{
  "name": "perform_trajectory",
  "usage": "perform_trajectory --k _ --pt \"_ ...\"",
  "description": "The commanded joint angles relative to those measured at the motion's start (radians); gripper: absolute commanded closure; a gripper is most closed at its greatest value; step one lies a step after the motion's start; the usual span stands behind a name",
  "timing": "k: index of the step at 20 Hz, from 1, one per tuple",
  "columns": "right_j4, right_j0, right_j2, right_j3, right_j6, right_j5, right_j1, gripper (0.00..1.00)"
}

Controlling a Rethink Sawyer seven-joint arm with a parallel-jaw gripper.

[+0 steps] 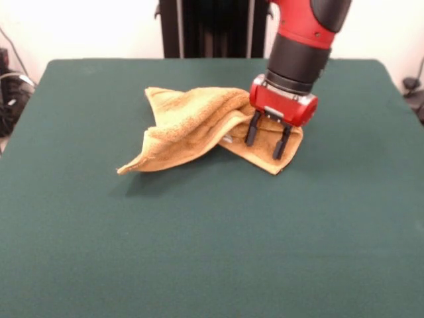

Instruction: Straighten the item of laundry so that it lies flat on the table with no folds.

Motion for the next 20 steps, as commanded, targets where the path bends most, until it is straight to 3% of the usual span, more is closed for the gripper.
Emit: perform_trajectory --k 1,5,12,20 --pt "0.101 0.052 0.071 0.052 0.325 0.053 -0.043 0.0" --pt "0.097 0.055 0.065 0.073 0.313 0.071 -0.083 0.0" --pt "0.006 -0.031 0.131 0.123 0.306 0.057 -0.169 0.0" --pt "0.046 -0.021 0.128 0.142 0.31 0.065 -0.157 0.0"
